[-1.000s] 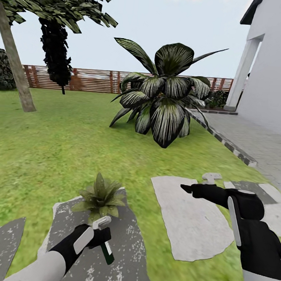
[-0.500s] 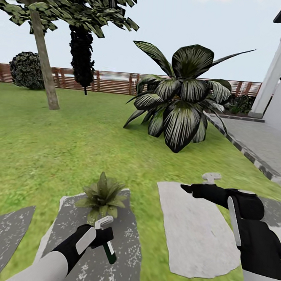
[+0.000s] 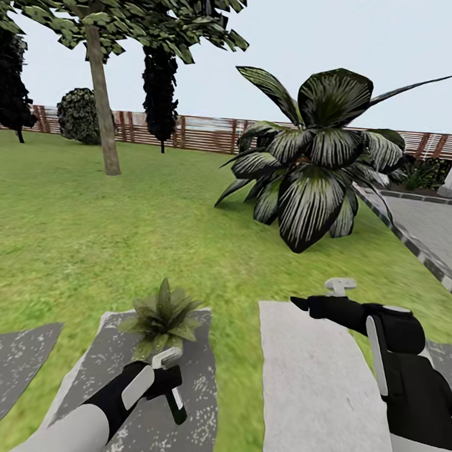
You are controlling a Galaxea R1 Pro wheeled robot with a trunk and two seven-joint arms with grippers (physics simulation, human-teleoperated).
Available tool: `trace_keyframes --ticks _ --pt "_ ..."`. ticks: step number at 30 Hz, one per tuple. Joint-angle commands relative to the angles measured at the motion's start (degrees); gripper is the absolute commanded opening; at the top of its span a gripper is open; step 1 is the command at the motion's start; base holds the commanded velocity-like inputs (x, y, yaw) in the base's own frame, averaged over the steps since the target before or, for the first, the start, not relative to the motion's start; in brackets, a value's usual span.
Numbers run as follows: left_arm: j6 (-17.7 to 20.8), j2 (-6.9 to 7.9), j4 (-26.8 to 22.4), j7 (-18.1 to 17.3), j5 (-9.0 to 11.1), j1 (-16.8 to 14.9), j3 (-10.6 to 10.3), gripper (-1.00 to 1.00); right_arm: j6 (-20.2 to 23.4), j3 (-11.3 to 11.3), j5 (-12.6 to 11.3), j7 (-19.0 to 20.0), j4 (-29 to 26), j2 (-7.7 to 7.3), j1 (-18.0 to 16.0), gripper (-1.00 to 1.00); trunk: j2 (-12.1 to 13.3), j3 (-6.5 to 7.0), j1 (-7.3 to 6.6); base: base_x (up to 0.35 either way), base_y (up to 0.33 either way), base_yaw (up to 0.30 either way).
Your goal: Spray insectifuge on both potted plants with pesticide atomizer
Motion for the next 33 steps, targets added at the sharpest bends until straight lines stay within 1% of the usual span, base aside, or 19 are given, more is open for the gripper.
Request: trace_keyframes --ticks 1,7,19,23,25,26,27,29,31,33 --pt "0.09 0.04 -0.11 0.53 0.61 -0.01 -0.36 -1.0 0.15 -0.01 0.58 0.56 -0.04 -0.01 0.0 1.0 -0.02 -0.06 0.01 0.234 -0.27 0.024" --pt "0.03 -0.13 -0.11 0.53 0.65 0.01 -0.55 -1.0 0.15 -0.01 0.58 0.63 -0.04 -0.01 0.03 1.0 -0.02 -0.06 0.01 0.188 -0.288 0.007" --pt "0.02 -0.3 -0.11 0.53 0.63 0.01 -0.62 -1.0 0.15 -0.03 0.57 0.65 -0.05 0.01 0.03 1.0 -0.02 -0.06 0.01 0.014 -0.342 0.001" --pt "-0.72 -0.31 -0.11 0.69 0.48 0.01 -0.58 -1.0 0.15 0.06 0.47 0.7 -0.05 0.11 -0.03 1.0 -0.02 -0.06 0.01 0.0 -0.347 0.167" --pt "-1.8 -0.31 -0.11 1.37 0.63 0.01 -0.48 -1.0 0.15 1.05 0.56 0.67 -0.03 0.18 -0.14 1.0 -0.02 -0.06 0.01 0.0 -0.343 0.255" --pt "-2.64 -0.35 -0.13 2.69 0.89 0.01 -0.42 -1.0 0.15 2.41 0.65 0.61 0.3 0.22 -0.36 1.0 -0.02 -0.06 0.01 0.0 -0.327 0.278" --pt "-2.98 -0.45 -0.15 3.58 1.01 0.01 -0.4 -1.0 0.15 3.03 0.68 0.59 0.51 0.3 -0.47 1.0 -0.02 -0.06 0.01 0.0 -0.31 0.285" --pt "-3.4 -0.55 -0.18 4.43 1.11 0.01 -0.38 -1.0 0.15 3.58 0.76 0.54 0.95 0.74 -0.57 1.0 -0.02 -0.06 0.01 0.0 -0.293 0.29" --pt "-3.88 -0.62 -0.19 4.84 1.19 0.01 -0.41 -1.0 0.15 3.86 0.92 0.47 2.38 1.87 -0.78 1.0 -0.02 -0.06 0.01 0.0 -0.28 0.293" --pt "-4.22 -0.64 -0.2 5.1 1.26 0.01 -0.43 -1.0 0.15 4.03 1.17 0.41 6.92 3.58 -2.44 1.0 -0.02 -0.06 0.01 0.008 -0.273 0.295"
